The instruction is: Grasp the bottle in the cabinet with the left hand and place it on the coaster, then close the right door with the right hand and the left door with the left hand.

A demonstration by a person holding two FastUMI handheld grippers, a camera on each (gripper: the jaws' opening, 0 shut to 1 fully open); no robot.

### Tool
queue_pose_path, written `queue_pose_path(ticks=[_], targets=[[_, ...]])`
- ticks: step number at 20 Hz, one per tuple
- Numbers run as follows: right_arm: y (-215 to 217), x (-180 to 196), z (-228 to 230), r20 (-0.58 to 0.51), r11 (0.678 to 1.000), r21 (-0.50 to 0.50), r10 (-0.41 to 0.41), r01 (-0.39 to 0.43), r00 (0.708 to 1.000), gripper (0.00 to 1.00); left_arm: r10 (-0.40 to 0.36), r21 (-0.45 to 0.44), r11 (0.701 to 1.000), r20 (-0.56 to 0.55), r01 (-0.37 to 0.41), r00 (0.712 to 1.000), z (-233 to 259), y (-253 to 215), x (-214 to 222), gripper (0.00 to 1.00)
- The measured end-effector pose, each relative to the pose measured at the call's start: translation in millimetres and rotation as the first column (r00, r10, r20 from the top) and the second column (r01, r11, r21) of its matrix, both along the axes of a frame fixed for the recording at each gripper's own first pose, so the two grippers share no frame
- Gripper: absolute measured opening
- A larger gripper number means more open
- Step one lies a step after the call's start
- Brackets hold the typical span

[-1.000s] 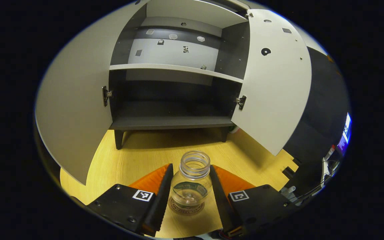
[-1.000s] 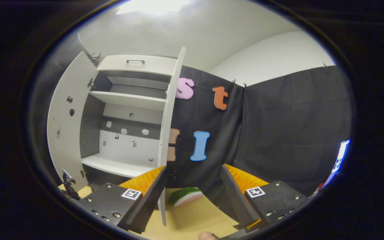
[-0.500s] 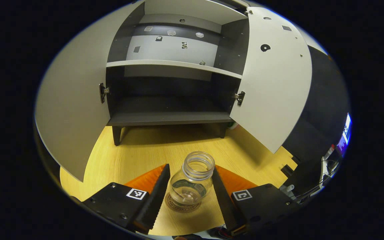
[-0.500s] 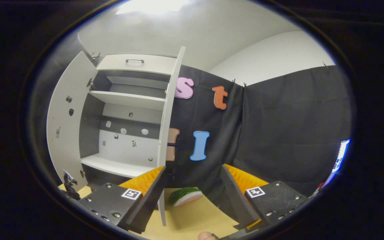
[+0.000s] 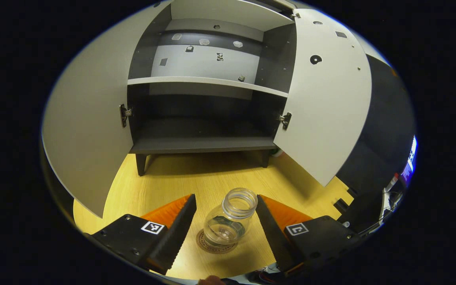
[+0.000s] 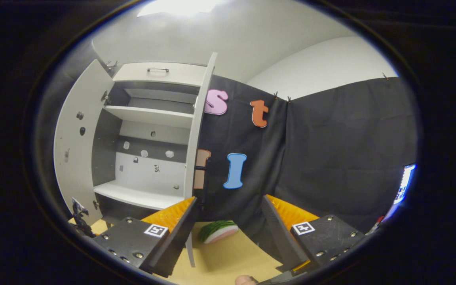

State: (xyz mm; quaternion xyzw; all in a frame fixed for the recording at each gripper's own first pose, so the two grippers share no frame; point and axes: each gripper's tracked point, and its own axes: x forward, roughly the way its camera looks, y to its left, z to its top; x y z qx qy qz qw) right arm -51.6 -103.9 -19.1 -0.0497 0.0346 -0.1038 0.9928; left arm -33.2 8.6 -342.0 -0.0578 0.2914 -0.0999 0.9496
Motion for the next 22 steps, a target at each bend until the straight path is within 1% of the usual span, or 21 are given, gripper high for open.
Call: queue_pose_path(ticks=[3,7,10,13,18,20,21,22], targets=[[-2,1,-1,-0.001,1.000,0.003,-0.003,0.003,1.000,0.98,-0.003,0.001,1.000,0.043,0.003,0.999,23,-1,4,0.95],[-3,6,-4,-0.004,1.000,0.006,-0.002,0.002,1.000,0.98,-0.011,-0.017,1.000,0.158,0.013,0.987,83,-6,20,0.95],[-2,10,-3,0.000,1.000,0.007,0.003,-0.003,1.000,0.98,0.002,-0.027,1.000,0.272,0.005,0.962,145,-5,40,0.95],[2,17,-2,0.007,1.000,0.009,0.016,-0.016,1.000,0.98,0.018,-0.036,0.999,0.342,-0.006,0.940,204,-4,51,0.95],[4,32,3,0.027,0.999,0.005,0.046,-0.046,0.999,0.98,0.072,-0.023,0.997,0.426,-0.069,0.902,281,10,50,0.94],[3,41,5,0.038,0.998,0.004,0.057,-0.057,0.998,0.98,0.093,-0.005,0.995,0.427,-0.100,0.900,301,17,41,0.94],[2,46,6,0.043,0.998,0.005,0.060,-0.061,0.997,0.98,0.108,0.004,0.993,0.430,-0.122,0.896,311,22,37,0.89],[0,51,9,0.050,0.998,0.007,0.063,-0.064,0.997,0.98,0.128,0.006,0.989,0.429,-0.145,0.894,320,28,33,0.94]])
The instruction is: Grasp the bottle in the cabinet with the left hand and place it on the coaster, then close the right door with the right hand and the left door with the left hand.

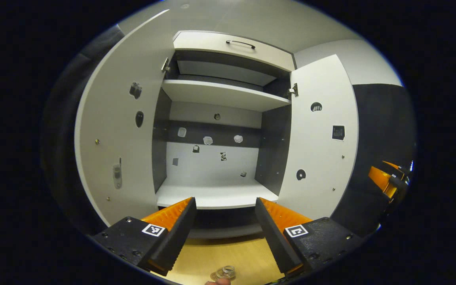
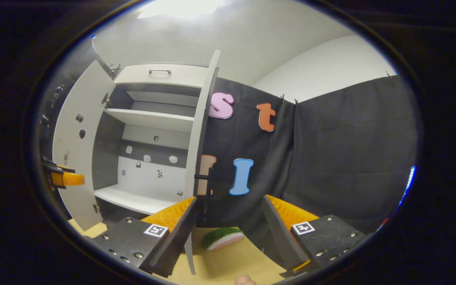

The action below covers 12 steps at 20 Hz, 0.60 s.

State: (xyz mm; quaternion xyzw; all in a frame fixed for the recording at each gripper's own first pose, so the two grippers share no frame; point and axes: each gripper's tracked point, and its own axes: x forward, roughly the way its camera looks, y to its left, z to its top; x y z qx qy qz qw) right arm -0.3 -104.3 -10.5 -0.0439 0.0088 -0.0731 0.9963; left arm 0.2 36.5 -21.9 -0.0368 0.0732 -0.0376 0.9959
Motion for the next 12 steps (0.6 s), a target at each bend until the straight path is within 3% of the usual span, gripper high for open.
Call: queue_pose_path(ticks=[5,12], targets=[[-2,33,3,0.008,0.999,0.022,0.030,-0.030,1.000,0.95,0.079,-0.050,0.996,0.064,-0.076,0.995,43,23,-25,0.94],[13,65,7,0.009,0.995,0.033,0.089,-0.089,0.996,0.97,0.229,0.056,0.970,0.101,-0.235,0.968,53,72,-60,0.94]])
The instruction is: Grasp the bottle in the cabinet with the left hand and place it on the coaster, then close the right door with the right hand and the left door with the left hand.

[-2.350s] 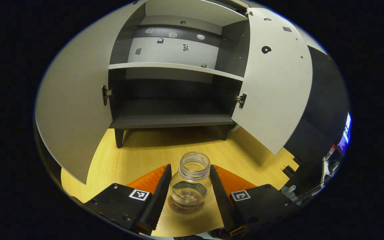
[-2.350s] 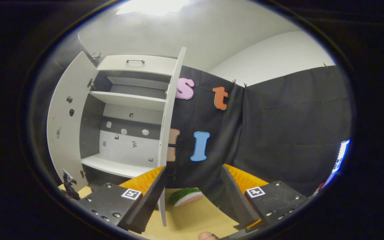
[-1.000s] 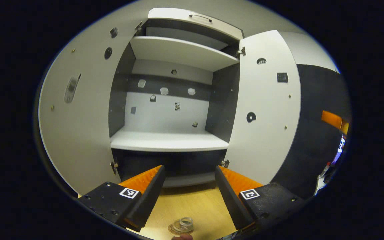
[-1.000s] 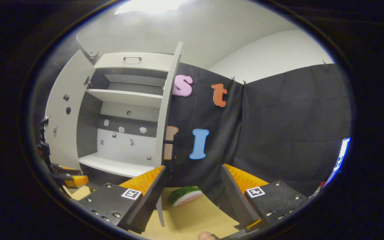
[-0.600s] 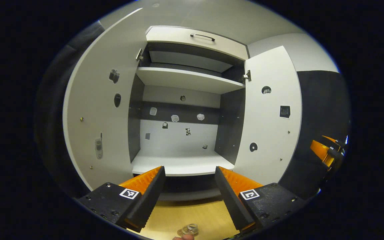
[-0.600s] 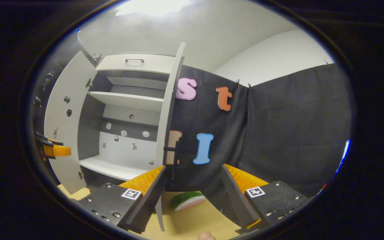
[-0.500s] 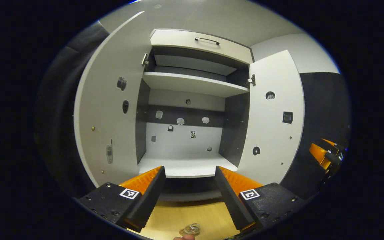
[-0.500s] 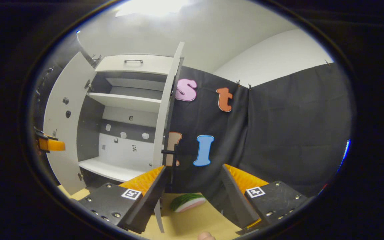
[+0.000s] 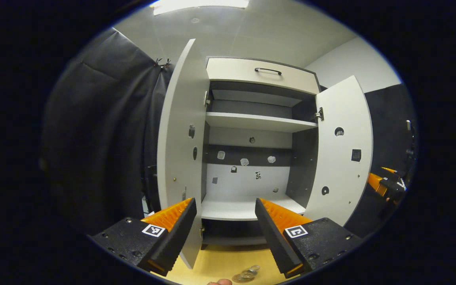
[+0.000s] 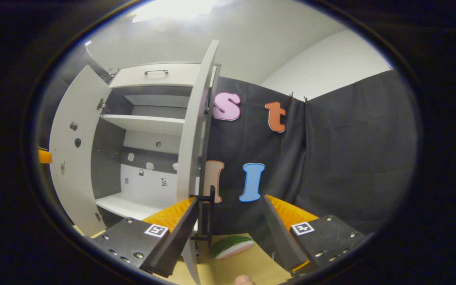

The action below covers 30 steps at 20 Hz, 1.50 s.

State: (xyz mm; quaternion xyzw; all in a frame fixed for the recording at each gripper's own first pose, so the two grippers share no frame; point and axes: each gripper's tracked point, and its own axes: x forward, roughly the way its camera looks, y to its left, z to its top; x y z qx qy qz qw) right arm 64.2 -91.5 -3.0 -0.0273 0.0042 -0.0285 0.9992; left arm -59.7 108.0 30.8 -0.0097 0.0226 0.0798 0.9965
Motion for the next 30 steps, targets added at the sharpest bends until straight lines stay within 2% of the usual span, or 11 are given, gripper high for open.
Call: queue_pose_path(ticks=[7,8,9,12,13,15,19,22,23,24,30], targets=[[43,5,-1,-0.018,0.987,0.046,0.157,-0.156,0.987,0.95,0.017,-0.046,0.999,-0.023,-0.018,1.000,-13,3,-5,0.94],[52,6,-1,-0.018,0.983,0.046,0.179,-0.178,0.984,0.92,0.016,-0.047,0.999,-0.025,-0.017,1.000,-13,3,-6,0.95],[62,8,0,-0.016,0.978,0.052,0.203,-0.202,0.979,0.95,0.015,-0.047,0.999,-0.027,-0.017,1.000,-15,4,-5,0.94],[88,14,-2,-0.020,0.960,0.076,0.273,-0.271,0.962,0.92,0.034,-0.040,0.999,-0.039,-0.036,0.999,-20,12,-8,0.94],[95,17,-2,-0.017,0.954,0.080,0.290,-0.288,0.957,0.95,0.044,-0.037,0.998,-0.043,-0.045,0.998,-22,16,-10,0.94],[101,25,-4,-0.019,0.953,0.080,0.293,-0.291,0.956,0.92,0.071,-0.035,0.997,-0.047,-0.072,0.996,-24,25,-16,0.94],[114,36,-4,-0.020,0.941,0.100,0.327,-0.324,0.945,0.95,0.119,-0.051,0.991,-0.042,-0.121,0.992,-24,41,-28,0.95],[124,41,-5,-0.010,0.934,0.101,0.347,-0.344,0.938,0.92,0.147,-0.063,0.987,-0.037,-0.149,0.988,-23,50,-32,0.94],[128,42,-5,-0.007,0.933,0.095,0.350,-0.348,0.937,0.95,0.154,-0.064,0.986,-0.036,-0.156,0.987,-23,51,-33,0.89],[133,44,-5,-0.004,0.932,0.088,0.354,-0.352,0.935,0.95,0.158,-0.064,0.985,-0.033,-0.160,0.987,-22,52,-35,0.94],[163,59,-9,-0.020,0.923,0.105,0.374,-0.370,0.927,0.99,0.205,-0.044,0.978,-0.024,-0.206,0.978,-19,67,-51,0.94]])
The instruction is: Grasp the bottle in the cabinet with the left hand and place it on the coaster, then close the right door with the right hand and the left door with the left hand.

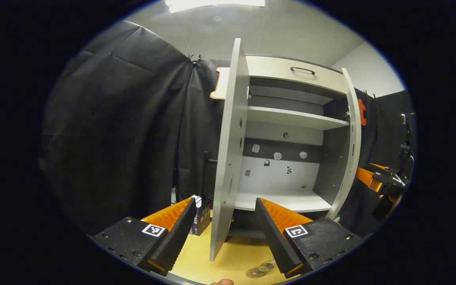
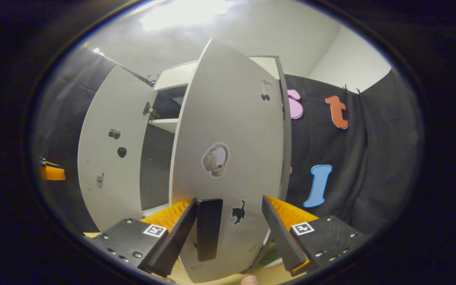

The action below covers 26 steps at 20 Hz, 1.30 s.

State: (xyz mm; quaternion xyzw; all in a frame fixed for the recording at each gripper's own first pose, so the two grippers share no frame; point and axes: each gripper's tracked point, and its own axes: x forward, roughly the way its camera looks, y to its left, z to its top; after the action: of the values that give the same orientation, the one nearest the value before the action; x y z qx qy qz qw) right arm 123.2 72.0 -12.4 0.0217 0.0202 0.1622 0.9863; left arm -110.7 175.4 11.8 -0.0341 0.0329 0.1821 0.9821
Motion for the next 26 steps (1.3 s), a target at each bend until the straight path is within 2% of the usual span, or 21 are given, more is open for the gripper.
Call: queue_pose_path(ticks=[5,13,26], targets=[[28,23,-8,-0.058,0.998,0.059,0.015,-0.011,0.998,0.98,0.065,0.010,0.998,-0.010,-0.065,0.998,-3,24,-24,0.94],[56,45,-11,-0.034,0.999,0.030,-0.020,0.021,0.999,0.97,0.162,0.010,0.987,-0.014,-0.162,0.987,-3,67,-52,0.94],[83,77,-20,-0.033,0.996,0.037,-0.075,0.077,0.997,0.97,0.170,0.026,0.985,-0.016,-0.170,0.985,-6,98,-54,0.94]])
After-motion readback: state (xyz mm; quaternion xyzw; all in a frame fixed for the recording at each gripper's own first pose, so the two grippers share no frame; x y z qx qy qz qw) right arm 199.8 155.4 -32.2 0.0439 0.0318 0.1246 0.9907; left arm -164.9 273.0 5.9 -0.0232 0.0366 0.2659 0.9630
